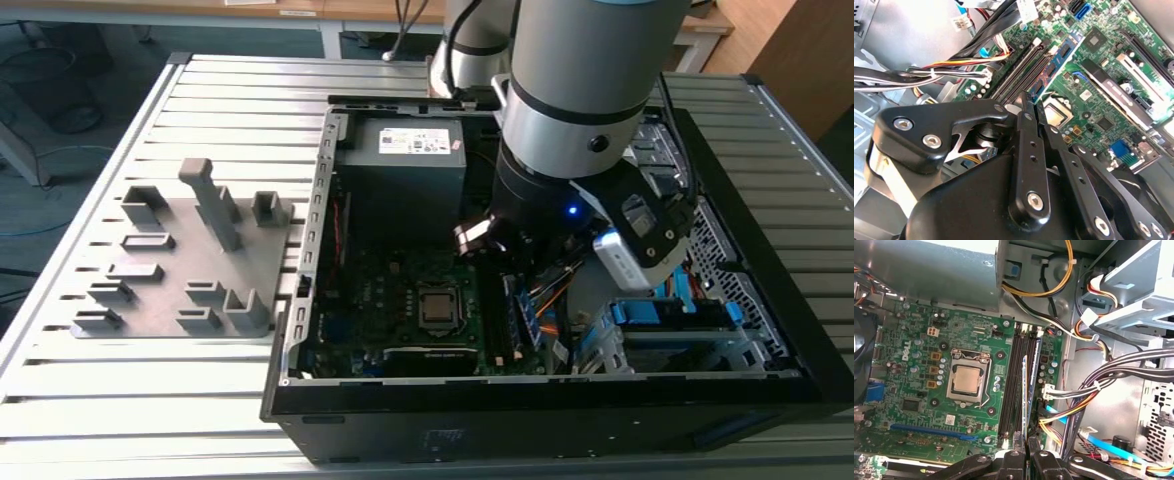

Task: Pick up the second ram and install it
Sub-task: 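Insert the second ram into the second slot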

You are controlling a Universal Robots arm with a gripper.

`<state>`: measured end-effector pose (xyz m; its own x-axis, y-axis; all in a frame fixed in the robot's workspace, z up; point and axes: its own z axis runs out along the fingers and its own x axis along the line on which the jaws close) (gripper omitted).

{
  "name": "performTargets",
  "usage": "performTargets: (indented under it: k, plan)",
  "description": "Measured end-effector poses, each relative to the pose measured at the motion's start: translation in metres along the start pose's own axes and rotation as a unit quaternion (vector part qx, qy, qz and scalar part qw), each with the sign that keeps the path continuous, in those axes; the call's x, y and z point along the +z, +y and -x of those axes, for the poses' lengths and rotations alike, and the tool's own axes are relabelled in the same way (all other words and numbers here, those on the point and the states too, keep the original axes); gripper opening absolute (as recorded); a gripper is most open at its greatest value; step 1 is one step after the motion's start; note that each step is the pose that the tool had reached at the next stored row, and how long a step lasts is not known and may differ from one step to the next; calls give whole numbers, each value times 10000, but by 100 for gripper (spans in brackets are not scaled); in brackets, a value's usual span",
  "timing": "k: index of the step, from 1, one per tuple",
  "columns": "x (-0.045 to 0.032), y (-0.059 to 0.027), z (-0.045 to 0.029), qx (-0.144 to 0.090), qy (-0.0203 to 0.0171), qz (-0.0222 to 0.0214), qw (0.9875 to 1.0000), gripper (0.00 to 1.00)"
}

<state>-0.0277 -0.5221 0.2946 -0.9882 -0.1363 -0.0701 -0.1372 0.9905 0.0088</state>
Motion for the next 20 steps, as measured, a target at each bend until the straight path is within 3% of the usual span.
performTargets:
  k: [9, 13, 17, 20]
  plan:
    - [3, 0, -1, 185, 15, -62, 9998, 14]
    - [8, 2, 0, 363, 150, -72, 9992, 14]
    - [19, 2, -1, 512, 195, -66, 9985, 14]
    - [21, 2, -3, 609, 192, 13, 9980, 14]
